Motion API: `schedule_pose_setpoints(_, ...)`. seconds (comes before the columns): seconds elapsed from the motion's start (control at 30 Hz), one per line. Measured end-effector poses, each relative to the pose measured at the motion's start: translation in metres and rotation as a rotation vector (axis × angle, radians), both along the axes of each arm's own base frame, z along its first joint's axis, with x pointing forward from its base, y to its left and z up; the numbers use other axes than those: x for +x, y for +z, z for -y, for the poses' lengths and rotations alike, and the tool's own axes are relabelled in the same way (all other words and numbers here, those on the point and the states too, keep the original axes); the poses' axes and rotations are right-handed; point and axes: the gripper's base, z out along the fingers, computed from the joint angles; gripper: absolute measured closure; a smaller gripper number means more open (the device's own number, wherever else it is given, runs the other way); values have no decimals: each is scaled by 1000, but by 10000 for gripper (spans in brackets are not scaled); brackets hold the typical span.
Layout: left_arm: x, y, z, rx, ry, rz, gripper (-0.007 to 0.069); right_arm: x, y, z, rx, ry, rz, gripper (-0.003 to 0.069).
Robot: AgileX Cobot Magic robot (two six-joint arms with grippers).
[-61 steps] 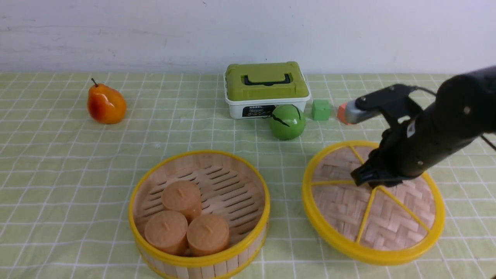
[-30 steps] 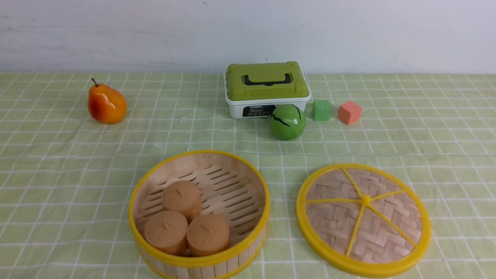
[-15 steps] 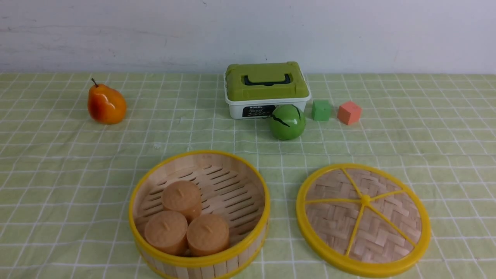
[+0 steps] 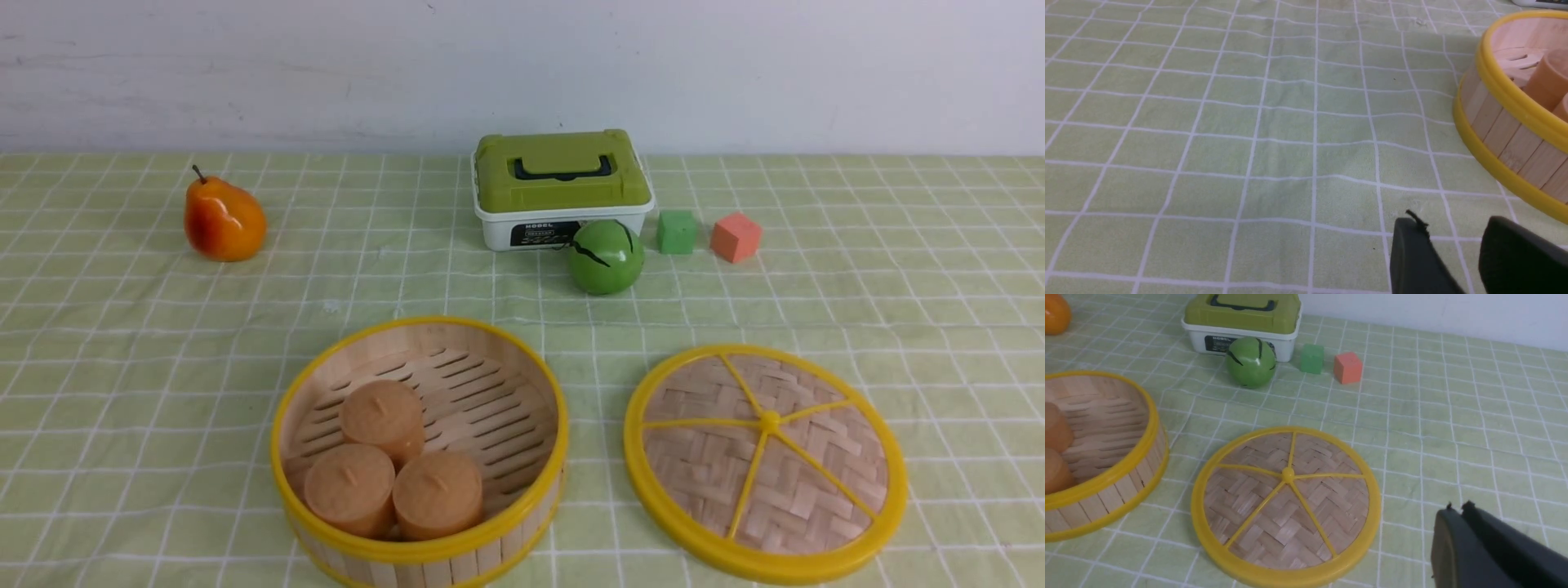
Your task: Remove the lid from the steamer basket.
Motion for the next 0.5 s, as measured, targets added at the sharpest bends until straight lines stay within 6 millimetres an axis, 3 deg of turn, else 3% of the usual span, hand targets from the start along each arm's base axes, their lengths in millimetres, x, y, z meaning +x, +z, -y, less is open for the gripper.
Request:
schedule_pose_setpoints(0.17,0,0,0,0,0,0,386,14,-22,-11,-41,88,156,657)
schedule_pose_setpoints(0.33,0,0,0,0,0,0,386,18,-88,-8,24,25,223,651)
schedule_pose_setpoints(0.5,0,0,0,0,0,0,386,6,-129,6,53,-157,260,645)
